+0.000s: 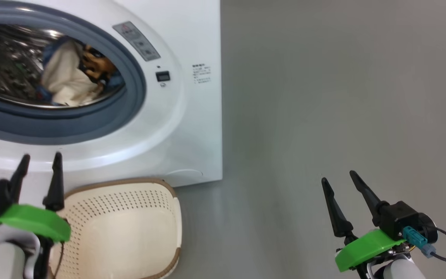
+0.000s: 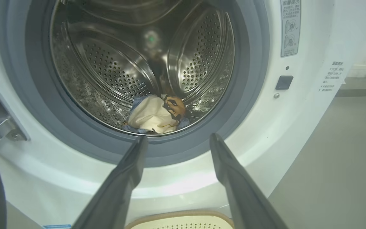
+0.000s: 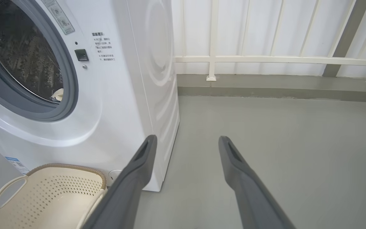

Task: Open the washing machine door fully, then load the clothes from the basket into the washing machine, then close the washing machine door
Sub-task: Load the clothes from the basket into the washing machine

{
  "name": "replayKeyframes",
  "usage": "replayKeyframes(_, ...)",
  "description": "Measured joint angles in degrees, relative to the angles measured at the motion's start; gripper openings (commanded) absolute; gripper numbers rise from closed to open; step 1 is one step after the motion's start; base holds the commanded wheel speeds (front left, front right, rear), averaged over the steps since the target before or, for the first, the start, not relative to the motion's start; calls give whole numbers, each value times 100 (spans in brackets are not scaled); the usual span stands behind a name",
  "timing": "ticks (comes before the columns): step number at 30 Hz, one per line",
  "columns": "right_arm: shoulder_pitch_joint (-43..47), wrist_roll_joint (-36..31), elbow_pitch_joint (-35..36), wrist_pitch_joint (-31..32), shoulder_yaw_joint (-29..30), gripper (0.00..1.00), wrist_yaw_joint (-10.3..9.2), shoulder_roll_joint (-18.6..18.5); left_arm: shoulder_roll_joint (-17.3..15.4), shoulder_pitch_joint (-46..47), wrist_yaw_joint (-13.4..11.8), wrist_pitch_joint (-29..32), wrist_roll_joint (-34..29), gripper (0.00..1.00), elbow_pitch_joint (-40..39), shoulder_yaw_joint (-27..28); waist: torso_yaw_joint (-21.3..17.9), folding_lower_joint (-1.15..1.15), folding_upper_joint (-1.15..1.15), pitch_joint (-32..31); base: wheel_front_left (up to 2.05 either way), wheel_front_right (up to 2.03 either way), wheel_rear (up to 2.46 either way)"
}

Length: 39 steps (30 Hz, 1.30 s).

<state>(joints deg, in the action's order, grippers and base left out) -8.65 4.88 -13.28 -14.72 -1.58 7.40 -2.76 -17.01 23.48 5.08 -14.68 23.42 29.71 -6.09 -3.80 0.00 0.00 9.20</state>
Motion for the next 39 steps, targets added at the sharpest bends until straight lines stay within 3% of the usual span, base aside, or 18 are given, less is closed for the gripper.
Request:
replayKeyframes(13,408,-27,-40,0,31,100,0,1,474,-1709,-488,1,-272,100,-1435,223,361,0,0,-847,0,0,0)
replayKeyframes(28,524,97,65,0,52,100,0,3,950,-2377,-584,1,-504,100,-1928,278,482,0,0,-1156,0,0,0)
replayKeyframes(39,539,193,93,0,54,100,0,2,1071,-2587,-569,1,-712,100,-2086,414,431,0,0,-1208,0,0,0)
